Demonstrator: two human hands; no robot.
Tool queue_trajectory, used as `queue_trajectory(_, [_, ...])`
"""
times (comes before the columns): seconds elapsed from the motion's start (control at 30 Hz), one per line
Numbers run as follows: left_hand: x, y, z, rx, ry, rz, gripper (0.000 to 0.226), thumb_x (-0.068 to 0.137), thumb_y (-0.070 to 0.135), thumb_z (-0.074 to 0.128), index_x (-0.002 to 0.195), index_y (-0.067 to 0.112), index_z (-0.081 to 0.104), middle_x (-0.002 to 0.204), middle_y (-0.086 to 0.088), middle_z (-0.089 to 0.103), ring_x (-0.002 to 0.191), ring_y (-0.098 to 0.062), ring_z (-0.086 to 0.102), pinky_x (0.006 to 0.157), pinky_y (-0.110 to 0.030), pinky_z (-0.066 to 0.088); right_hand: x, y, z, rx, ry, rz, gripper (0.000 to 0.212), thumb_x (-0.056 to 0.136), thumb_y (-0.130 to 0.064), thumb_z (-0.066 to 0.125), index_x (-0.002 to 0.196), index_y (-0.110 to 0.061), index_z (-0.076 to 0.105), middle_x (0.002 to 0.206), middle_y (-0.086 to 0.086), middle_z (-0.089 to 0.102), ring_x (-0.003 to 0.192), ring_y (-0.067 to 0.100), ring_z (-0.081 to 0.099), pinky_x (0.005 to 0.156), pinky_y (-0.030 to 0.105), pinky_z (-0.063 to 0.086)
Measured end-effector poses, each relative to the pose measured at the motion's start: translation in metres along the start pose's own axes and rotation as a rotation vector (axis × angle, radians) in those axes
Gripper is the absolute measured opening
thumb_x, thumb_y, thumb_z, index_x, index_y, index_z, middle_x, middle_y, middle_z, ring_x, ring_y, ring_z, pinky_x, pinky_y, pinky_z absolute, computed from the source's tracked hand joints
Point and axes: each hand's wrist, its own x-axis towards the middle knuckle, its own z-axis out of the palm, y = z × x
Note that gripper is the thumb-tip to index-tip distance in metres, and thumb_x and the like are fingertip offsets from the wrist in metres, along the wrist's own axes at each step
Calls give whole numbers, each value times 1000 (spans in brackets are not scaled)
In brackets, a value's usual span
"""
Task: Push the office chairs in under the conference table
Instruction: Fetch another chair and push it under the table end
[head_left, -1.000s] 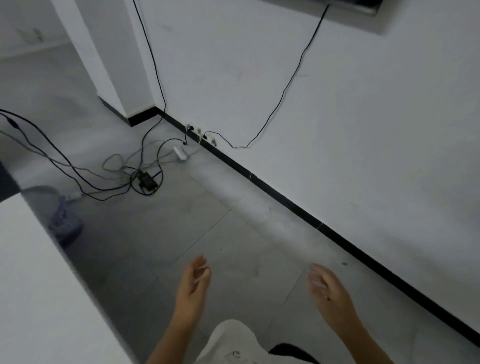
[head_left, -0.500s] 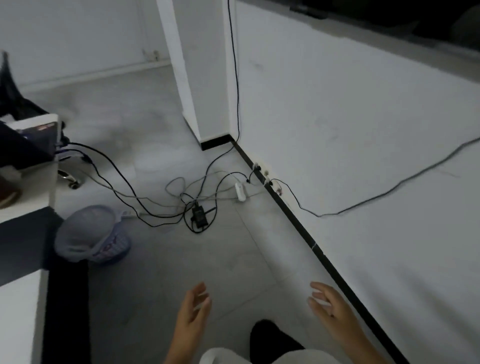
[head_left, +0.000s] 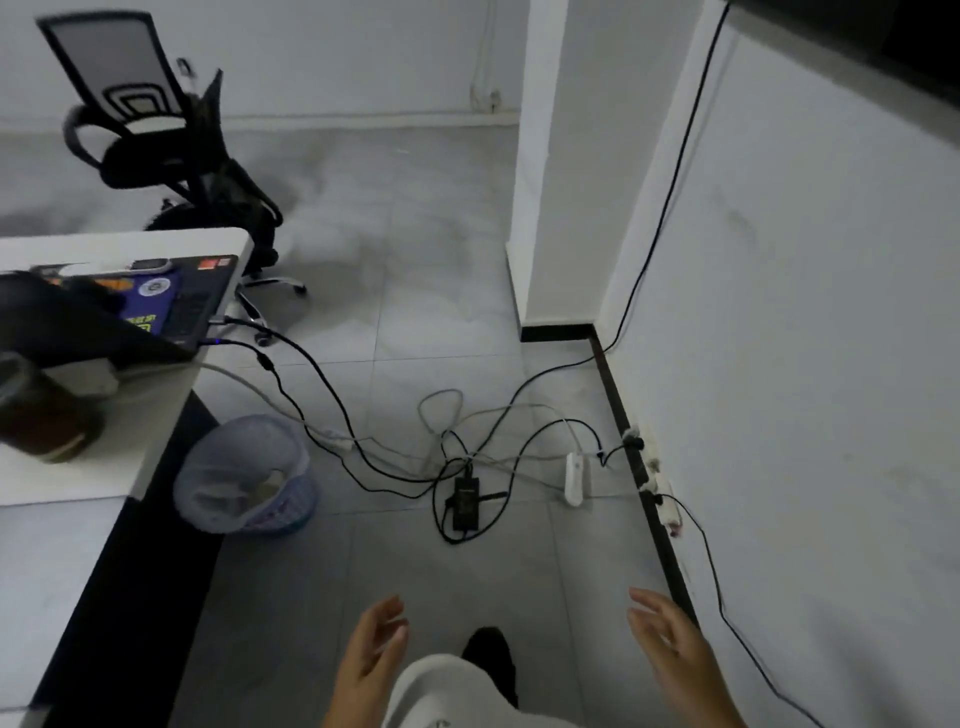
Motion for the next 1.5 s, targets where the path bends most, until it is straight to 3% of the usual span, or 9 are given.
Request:
queue_trajectory(0.1, [69,39,12,-10,-31,4,24,88,-3,49,99,17,53,104,-5,57,100,-25,52,85,-31,37,61,-49,7,8,23,-29,19,85,1,55,95,-15,58,103,14,59,79,2,57,62,10,43])
queue_trajectory(0.37, [248,117,80,-20,-16,37,23,88,-2,48,107,12,48,102,0,55,99,-20,51,72,-11,46,228,-139,15,55,0,-43,19,87,-7,54,87,-26,59,94,-7,60,94,16,54,69,11,45])
queue_trajectory(0.57, [337,150,132,-75,79,-65,23,88,-1,50,107,10,49,108,-13,55,99,-24,50,86,-30,34,354,-185,5,53,-64,36,16,88,-7,53,92,-21,58,104,5,57,103,20,49,94,32,36])
queue_trajectory(0.73, [413,188,148,-96,199,-100,22,88,-4,48,106,7,50,106,-17,55,94,-24,50,81,-26,38,464,-255,1,-67,-146,-35,19,89,-6,50,107,-13,53,107,5,53,104,18,48,85,22,32])
queue_trajectory(0.9, [514,225,152,-139,253,-61,23,86,0,55,107,10,50,96,-1,57,90,-18,53,66,-9,47,568,-318,30,-128,-244,-87,26,88,-4,51,114,-6,52,108,8,53,103,17,48,63,-6,37])
queue_trajectory(1.13, [711,283,172,-96,202,-52,20,85,8,57,101,18,51,108,-13,55,91,-22,53,71,-16,43,709,-383,104,-57,-177,-10,31,70,-26,75,96,-17,59,104,-4,67,85,-7,60,61,-4,40])
queue_trajectory(1.27, [817,364,156,-52,200,38,26,88,1,51,101,24,50,105,0,54,94,-14,53,77,-17,40,800,-468,148,-99,-227,-59,24,83,7,54,103,-5,54,109,15,57,73,-14,58,61,-2,39])
queue_trajectory(1.4, [892,413,131,-42,228,80,24,90,6,49,107,23,47,105,9,53,96,0,51,71,-9,43,872,-554,199,-162,-332,-191,22,88,-8,53,107,-17,52,111,5,56,95,9,54,66,-3,40])
queue_trajectory(1.5, [931,421,121,-54,290,55,28,88,2,51,100,28,49,105,6,55,96,-4,53,69,-1,43,916,-595,231,-188,-369,-216,20,89,-12,52,107,-20,51,108,-2,54,96,5,51,65,-4,38])
